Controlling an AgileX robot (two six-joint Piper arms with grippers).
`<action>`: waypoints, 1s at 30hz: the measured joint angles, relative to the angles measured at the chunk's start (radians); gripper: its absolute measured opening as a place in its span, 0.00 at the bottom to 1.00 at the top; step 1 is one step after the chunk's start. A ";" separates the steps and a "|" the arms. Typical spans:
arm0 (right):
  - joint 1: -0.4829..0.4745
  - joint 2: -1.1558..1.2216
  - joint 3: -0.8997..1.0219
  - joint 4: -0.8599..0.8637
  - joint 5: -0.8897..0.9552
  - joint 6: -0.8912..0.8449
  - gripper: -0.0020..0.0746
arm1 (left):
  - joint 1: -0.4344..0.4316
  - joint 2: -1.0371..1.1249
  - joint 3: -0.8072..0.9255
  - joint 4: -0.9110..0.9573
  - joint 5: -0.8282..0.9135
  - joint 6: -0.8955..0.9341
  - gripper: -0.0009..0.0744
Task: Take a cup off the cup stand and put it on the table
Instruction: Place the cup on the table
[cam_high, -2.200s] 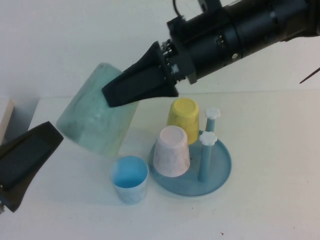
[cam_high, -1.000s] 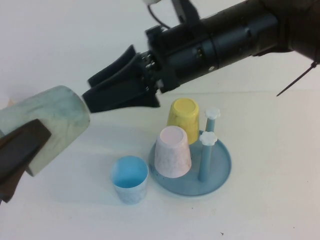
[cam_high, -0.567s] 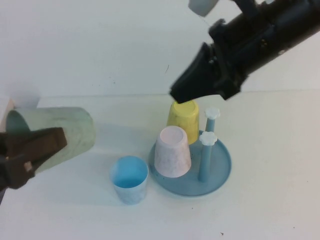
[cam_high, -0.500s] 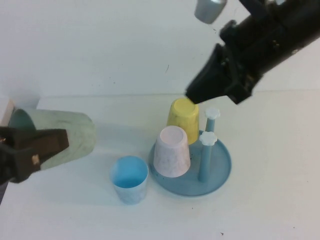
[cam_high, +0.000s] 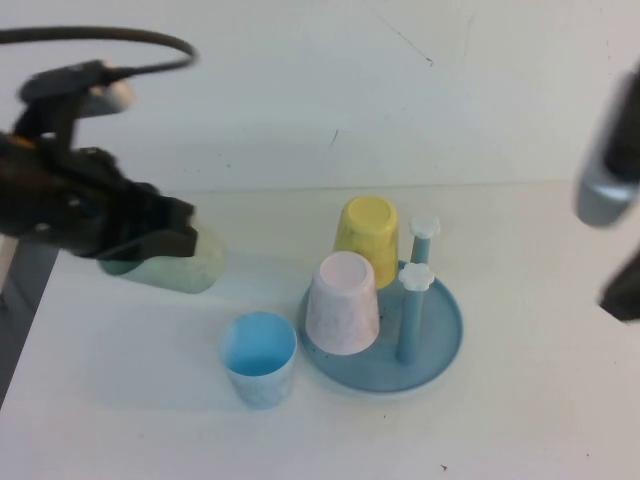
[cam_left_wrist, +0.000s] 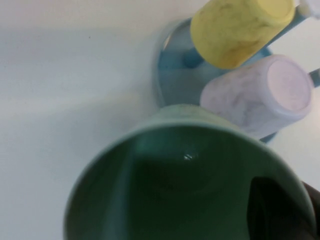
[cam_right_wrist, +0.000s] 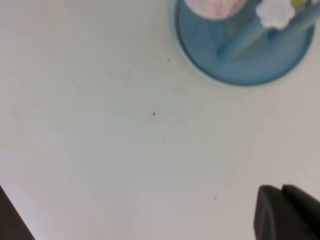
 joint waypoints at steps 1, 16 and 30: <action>0.000 -0.048 0.051 -0.030 0.000 0.025 0.03 | -0.026 0.030 -0.022 0.043 -0.007 -0.019 0.02; 0.000 -0.623 0.500 -0.232 -0.016 0.280 0.03 | -0.130 0.533 -0.334 0.335 -0.012 -0.173 0.02; 0.000 -0.755 0.528 -0.310 0.001 0.321 0.03 | -0.134 0.646 -0.358 0.361 -0.029 -0.174 0.02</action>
